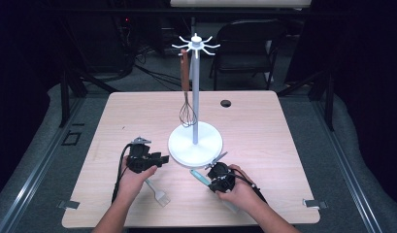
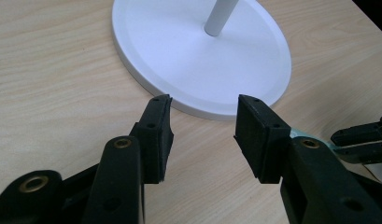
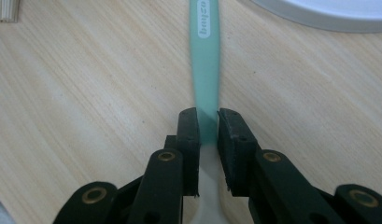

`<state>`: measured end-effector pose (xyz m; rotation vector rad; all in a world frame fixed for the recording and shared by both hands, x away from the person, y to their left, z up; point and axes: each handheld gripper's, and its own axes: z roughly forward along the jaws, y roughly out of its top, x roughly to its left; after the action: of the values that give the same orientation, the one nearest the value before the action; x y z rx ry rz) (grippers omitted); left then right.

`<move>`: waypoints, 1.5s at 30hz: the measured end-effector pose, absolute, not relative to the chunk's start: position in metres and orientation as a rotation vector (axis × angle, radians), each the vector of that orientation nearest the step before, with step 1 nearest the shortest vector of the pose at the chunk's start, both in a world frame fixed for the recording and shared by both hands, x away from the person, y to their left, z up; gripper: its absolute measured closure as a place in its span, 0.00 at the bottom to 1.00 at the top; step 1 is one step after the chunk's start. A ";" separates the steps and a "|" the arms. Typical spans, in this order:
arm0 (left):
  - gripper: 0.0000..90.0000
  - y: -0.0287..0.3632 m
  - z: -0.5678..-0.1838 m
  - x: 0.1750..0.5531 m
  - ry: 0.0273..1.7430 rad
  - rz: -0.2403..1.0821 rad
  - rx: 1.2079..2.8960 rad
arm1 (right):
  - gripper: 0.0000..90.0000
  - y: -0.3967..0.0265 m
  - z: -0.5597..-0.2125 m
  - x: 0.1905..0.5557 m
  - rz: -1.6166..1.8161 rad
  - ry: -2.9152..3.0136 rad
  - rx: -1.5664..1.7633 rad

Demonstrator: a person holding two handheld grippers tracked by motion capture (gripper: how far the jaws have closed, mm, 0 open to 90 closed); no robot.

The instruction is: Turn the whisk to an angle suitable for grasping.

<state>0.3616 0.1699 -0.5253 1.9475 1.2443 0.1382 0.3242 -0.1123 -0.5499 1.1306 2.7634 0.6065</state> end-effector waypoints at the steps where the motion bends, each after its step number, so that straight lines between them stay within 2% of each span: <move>1: 0.62 0.170 -0.525 0.362 1.245 0.136 1.946 | 0.88 -0.111 -0.550 0.325 0.612 2.766 1.135; 28: 0.56 0.160 -0.529 0.359 1.199 0.095 1.970 | 0.90 -0.112 -0.551 0.325 0.677 2.748 1.117; 31: 0.55 0.158 -0.529 0.358 1.188 0.082 1.966 | 0.92 -0.113 -0.549 0.324 0.698 2.745 1.111; 33: 0.54 0.155 -0.531 0.357 1.173 0.043 1.953 | 1.00 -0.115 -0.544 0.322 0.779 2.716 1.103; 36: 0.54 0.152 -0.533 0.356 1.172 0.038 1.960 | 1.00 -0.117 -0.540 0.323 0.785 2.730 1.102; 41: 0.54 0.149 -0.535 0.355 1.169 0.034 1.965 | 0.90 -0.117 -0.546 0.323 0.766 2.706 1.084; 42: 0.54 0.148 -0.536 0.355 1.166 0.029 1.970 | 0.86 -0.116 -0.548 0.324 0.760 2.719 1.082; 45: 0.54 0.145 -0.539 0.355 1.161 0.014 1.973 | 0.85 -0.113 -0.551 0.324 0.749 2.711 1.062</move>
<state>0.3551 0.1449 -0.5390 1.9726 1.1612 0.0143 0.3236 -0.1134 -0.5515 1.0622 2.7112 0.7486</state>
